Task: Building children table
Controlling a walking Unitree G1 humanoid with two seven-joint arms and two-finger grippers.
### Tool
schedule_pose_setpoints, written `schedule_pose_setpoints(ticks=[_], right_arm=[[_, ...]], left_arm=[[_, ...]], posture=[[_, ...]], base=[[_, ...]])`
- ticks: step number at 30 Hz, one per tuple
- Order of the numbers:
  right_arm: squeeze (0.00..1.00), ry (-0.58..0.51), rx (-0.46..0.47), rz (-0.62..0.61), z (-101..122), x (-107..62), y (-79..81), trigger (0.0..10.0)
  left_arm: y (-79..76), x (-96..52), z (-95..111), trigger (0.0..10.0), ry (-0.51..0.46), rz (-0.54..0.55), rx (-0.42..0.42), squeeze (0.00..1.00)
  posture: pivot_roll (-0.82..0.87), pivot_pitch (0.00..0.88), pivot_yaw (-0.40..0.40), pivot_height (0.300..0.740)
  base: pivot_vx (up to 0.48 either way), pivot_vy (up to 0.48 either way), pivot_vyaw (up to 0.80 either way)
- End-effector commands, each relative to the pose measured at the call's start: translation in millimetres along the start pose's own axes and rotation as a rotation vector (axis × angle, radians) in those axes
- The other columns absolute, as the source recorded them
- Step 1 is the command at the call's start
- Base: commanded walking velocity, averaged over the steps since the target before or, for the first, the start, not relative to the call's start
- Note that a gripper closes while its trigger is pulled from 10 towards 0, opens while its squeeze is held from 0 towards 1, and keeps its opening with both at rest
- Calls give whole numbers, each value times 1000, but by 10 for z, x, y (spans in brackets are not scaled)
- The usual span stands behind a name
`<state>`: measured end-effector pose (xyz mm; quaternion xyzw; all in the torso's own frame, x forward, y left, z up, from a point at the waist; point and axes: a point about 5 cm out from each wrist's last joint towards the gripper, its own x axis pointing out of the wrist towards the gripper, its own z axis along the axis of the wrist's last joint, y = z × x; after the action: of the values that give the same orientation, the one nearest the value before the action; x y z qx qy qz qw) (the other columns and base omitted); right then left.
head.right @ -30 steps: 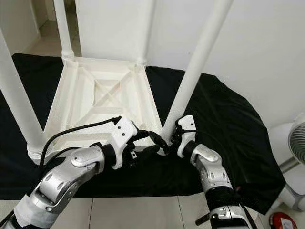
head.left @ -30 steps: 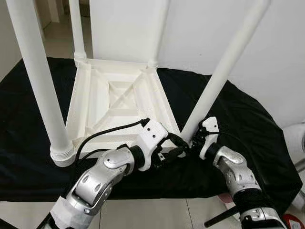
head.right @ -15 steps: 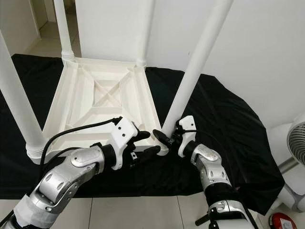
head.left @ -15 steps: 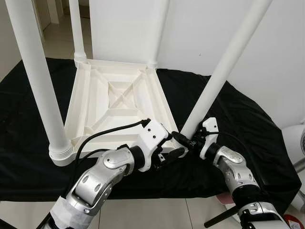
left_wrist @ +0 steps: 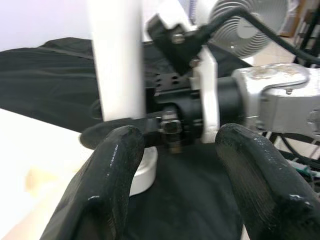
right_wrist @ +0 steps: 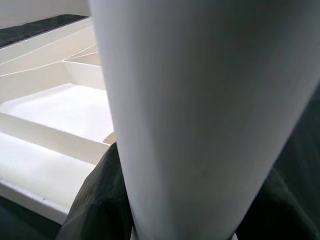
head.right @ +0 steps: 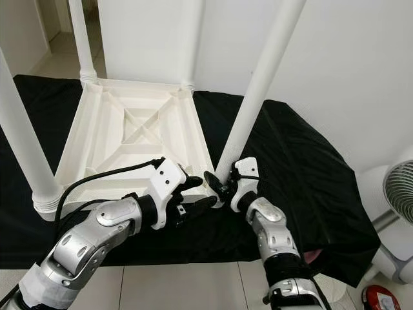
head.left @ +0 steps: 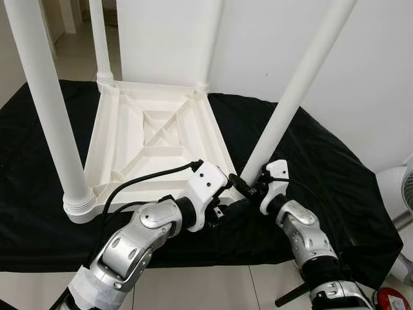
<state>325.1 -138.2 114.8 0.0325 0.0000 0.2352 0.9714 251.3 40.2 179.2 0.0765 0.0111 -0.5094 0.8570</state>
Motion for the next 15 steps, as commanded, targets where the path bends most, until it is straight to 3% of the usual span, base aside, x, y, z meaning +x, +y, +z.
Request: schedule_pose_setpoints(ticks=[1, 3, 7, 11, 15], right_arm=[[0, 35, 18, -104, -54, -14, -1, 10000], [0, 34, 33, -247, -66, -30, 79, 10000], [0, 36, 55, -386, -102, -44, 227, 10000], [0, 16, 44, -382, -74, -14, 398, 10000], [0, 7, 36, -380, -49, -6, 393, 10000]], left_arm=[[-32, 29, -19, 10000, 7, -64, -1, 0], [-28, 31, -17, 10000, 7, -64, 0, 0], [-21, 35, -17, 10000, 5, -61, 0, 0], [-17, 36, -13, 10000, 4, -59, -1, 0], [-15, 37, -16, 10000, 4, -59, -1, 0]], posture=[[25, 0, -128, 740], [25, 0, -129, 740], [28, 0, -130, 740], [33, 0, -131, 740], [29, 0, -125, 740]], base=[[0, 0, 0], [0, 0, 0], [0, 0, 0], [0, 0, 0], [0, 0, 0]])
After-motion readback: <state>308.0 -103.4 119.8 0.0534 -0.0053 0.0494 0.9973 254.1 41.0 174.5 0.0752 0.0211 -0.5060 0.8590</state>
